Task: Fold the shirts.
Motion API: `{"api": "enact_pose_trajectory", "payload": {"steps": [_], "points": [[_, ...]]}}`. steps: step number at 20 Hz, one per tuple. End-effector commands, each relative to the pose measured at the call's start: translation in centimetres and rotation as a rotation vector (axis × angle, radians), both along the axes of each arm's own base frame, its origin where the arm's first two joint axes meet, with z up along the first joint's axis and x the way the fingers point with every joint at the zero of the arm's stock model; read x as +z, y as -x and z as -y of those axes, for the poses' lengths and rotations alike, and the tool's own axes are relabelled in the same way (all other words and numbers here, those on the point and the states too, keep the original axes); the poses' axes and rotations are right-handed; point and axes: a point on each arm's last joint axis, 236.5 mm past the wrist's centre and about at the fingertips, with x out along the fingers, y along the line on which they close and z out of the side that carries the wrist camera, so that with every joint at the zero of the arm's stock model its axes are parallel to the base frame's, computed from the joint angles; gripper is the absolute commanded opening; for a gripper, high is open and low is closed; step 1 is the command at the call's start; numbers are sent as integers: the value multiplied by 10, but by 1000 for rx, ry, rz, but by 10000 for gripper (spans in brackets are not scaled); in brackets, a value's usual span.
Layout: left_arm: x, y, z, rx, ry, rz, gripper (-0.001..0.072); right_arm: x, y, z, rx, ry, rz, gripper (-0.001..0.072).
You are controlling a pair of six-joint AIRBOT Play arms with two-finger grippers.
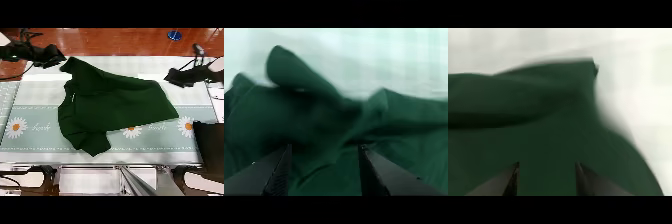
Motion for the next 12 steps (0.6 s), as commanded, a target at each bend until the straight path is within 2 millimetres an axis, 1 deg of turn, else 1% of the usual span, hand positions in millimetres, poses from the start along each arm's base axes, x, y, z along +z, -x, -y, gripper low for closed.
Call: {"api": "enact_pose_trajectory", "payload": {"steps": [1, 2, 4, 5, 6, 7, 8, 9, 11, 12], "points": [[-14, 38, -47, 12, 22, -179, 510, 18, 21, 65, -89, 6, -86, 406], [-22, 55, -61, 20, 22, -237, 510, 19, 42, 90, -112, 65, -129, 406], [-41, 91, -79, 37, 36, -302, 510, 16, 90, 135, -184, 170, -194, 406], [-55, 111, -87, 89, 56, -333, 510, 11, 110, 149, -241, 190, -193, 406], [-70, 132, -89, 133, 84, -362, 510, 2, 127, 154, -296, 174, -182, 406], [-83, 154, -86, 162, 124, -381, 510, -10, 144, 152, -341, 140, -176, 406], [-92, 177, -75, 155, 171, -383, 510, -25, 159, 143, -359, 94, -167, 406], [-102, 201, -68, 154, 191, -397, 510, -37, 171, 128, -359, 39, -156, 406], [-125, 236, -60, 239, 253, -447, 509, -53, 186, 102, -341, -55, -146, 406], [-140, 253, -52, 253, 284, -498, 510, -58, 188, 91, -334, -94, -146, 406]]}}
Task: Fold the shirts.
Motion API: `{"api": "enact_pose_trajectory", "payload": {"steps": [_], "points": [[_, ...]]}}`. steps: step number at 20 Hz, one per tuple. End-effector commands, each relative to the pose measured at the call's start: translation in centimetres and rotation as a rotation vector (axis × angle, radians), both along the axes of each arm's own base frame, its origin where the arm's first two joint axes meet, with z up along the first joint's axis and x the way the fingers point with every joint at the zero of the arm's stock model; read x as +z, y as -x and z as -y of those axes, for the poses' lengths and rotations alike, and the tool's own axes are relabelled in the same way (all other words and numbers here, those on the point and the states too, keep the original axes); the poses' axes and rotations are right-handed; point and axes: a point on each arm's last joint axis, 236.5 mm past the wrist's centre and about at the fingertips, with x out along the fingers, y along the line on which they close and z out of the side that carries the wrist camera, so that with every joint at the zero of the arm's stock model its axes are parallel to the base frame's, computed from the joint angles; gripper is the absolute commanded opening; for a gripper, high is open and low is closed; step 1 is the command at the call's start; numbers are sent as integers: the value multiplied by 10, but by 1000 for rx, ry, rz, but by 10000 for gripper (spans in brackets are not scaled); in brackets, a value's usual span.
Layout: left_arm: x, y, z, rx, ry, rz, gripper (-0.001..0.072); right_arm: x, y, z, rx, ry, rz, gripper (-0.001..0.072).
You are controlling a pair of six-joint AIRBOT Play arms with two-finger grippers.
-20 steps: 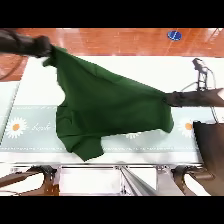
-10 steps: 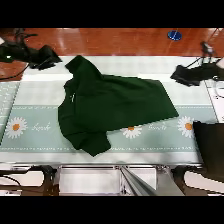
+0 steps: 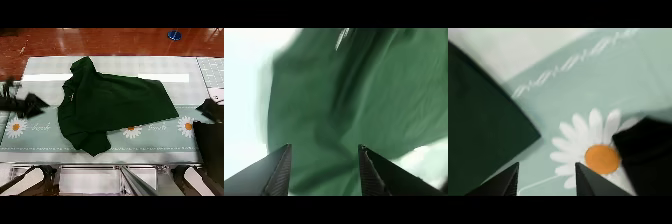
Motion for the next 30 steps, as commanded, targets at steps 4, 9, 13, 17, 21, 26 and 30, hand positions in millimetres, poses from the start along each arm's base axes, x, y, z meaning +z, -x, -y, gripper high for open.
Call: {"api": "enact_pose_trajectory", "payload": {"steps": [4, 9, 13, 17, 21, 26, 30], "points": [[-66, 89, 38, 80, 116, -204, 510, -19, 16, -51, 3, -201, 82, 406], [-76, 96, 40, 82, 97, -228, 509, -19, 18, -54, 7, -214, 72, 406], [-84, 82, 59, 123, 116, -180, 509, -19, 20, -57, 15, -224, 63, 406], [-91, 74, 77, 104, 97, -168, 401, -22, 27, -59, 24, -229, 32, 406], [-80, 54, 89, 137, 154, -105, 43, -40, 40, -28, -100, -131, -64, 406], [-74, 57, 95, 84, 176, -84, 16, -62, 16, -44, -130, -298, -59, 406], [-74, 59, 96, 80, 180, -87, 16, -79, -12, -43, -164, -381, -30, 406]]}}
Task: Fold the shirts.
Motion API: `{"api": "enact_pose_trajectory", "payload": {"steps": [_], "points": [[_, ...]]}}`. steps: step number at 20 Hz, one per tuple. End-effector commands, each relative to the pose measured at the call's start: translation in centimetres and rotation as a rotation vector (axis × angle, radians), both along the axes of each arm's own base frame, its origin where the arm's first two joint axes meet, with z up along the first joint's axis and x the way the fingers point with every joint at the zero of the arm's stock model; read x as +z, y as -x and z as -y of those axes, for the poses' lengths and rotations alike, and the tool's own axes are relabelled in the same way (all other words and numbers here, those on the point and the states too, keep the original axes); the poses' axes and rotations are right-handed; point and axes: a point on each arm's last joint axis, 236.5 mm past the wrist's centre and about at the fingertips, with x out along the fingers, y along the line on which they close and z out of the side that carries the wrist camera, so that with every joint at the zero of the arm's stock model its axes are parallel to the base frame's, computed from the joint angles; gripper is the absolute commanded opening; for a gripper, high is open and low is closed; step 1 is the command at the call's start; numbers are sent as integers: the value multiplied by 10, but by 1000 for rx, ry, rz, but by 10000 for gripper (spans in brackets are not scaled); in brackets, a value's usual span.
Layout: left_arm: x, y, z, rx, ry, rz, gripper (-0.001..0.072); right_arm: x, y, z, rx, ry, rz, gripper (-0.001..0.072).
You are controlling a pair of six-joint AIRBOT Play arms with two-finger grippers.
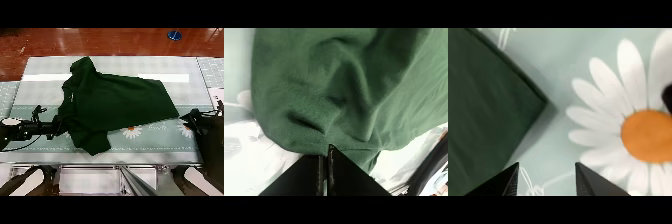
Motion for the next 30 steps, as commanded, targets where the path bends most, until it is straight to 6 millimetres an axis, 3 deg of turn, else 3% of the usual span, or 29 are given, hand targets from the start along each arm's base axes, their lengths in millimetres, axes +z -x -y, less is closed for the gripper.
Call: {"api": "enact_pose_trajectory", "payload": {"steps": [1, 4, 7, 8, 9, 10, 12, 13, 15, 16, 18, 20, 21, 22, 24, 25, 27, 30], "points": [[1, 1, 2, -10, 9, 5, 17, -14, -25, -4, -10, -71, 24, 405], [1, 1, 2, -10, 9, 5, 17, -27, -41, -23, 75, -80, -3, 405], [1, 0, 2, -13, 5, 12, 16, -31, -69, -38, 105, -63, 16, 386], [1, 0, 1, -32, -4, 31, 16, -31, -78, -45, 129, -60, 20, 297], [1, 0, 1, -39, -6, 39, 16, -27, -86, -54, 168, -58, 33, 161], [3, -3, 1, -39, -8, 46, 16, -18, -94, -62, 219, -43, 65, 25], [17, -23, -7, -34, -26, 102, 16, 15, -116, -77, 303, -43, 136, 28], [32, -41, -14, -27, -39, 148, 17, 46, -132, -83, 342, -43, 195, 27], [84, -88, -32, 14, -62, 269, 16, 124, -163, -90, 410, -5, 343, 27], [126, -114, -35, 13, -58, 373, 16, 175, -175, -94, 452, 36, 447, 27], [225, -149, -38, -8, -74, 610, 16, 279, -182, -104, 509, 144, 665, 27], [333, -161, -43, -21, -164, 867, 16, 374, -165, -106, 516, 273, 860, 27], [387, -156, -44, 3, -186, 959, 16, 415, -147, -105, 512, 354, 941, 27], [435, -143, -44, 18, -211, 1050, 16, 444, -127, -99, 500, 453, 985, 27], [513, -108, -38, 1, -307, 1241, 16, 491, -78, -91, 454, 606, 1051, 27], [540, -88, -34, -12, -360, 1312, 16, 509, -51, -91, 438, 670, 1088, 27], [574, -44, -29, -26, -526, 1405, 16, 533, 1, -94, 414, 761, 1145, 27], [596, 16, -35, 49, -803, 1467, 16, 556, 68, -97, 357, 861, 1212, 27]]}}
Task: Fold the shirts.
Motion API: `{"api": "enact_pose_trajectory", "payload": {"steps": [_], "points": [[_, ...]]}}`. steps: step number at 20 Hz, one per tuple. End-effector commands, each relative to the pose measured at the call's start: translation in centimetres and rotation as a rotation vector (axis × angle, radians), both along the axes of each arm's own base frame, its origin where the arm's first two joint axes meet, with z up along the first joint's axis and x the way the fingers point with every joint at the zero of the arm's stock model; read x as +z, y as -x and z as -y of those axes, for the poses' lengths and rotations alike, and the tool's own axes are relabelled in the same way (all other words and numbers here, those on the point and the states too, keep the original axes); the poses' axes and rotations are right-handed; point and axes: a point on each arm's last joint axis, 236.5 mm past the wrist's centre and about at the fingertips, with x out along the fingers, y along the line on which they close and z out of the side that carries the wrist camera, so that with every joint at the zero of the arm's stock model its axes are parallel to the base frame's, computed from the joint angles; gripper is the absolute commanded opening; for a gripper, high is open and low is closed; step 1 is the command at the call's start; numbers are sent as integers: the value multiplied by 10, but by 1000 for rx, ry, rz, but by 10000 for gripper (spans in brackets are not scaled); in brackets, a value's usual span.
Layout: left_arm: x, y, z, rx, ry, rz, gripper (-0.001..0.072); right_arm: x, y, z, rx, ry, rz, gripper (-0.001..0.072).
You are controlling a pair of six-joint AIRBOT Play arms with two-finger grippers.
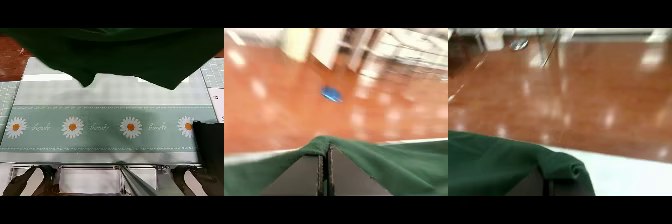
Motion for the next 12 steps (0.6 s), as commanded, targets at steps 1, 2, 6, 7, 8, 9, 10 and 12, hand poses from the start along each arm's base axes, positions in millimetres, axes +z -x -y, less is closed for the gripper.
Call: {"api": "enact_pose_trajectory", "payload": {"steps": [1, 2, 6, 7, 8, 9, 10, 12], "points": [[36, 76, -7, 217, -196, 156, 16, 29, 84, 3, -100, 68, 132, 27], [38, 90, -8, 237, -216, 173, 16, 29, 98, 3, -114, 77, 141, 27], [13, 125, -28, 262, -262, 92, 16, -4, 129, 15, -191, 95, 13, 27], [4, 128, -38, 279, -271, 54, 16, -16, 131, 21, -216, 96, -38, 27], [-5, 128, -50, 308, -284, 13, 16, -26, 131, 24, -229, 82, -84, 27], [-12, 124, -60, 339, -290, -22, 16, -35, 129, 25, -227, 74, -119, 27], [-21, 117, -66, 354, -293, -53, 16, -45, 124, 23, -215, 60, -155, 27], [-54, 91, -65, 340, -317, -155, 16, -72, 105, 15, -161, 25, -238, 27]]}}
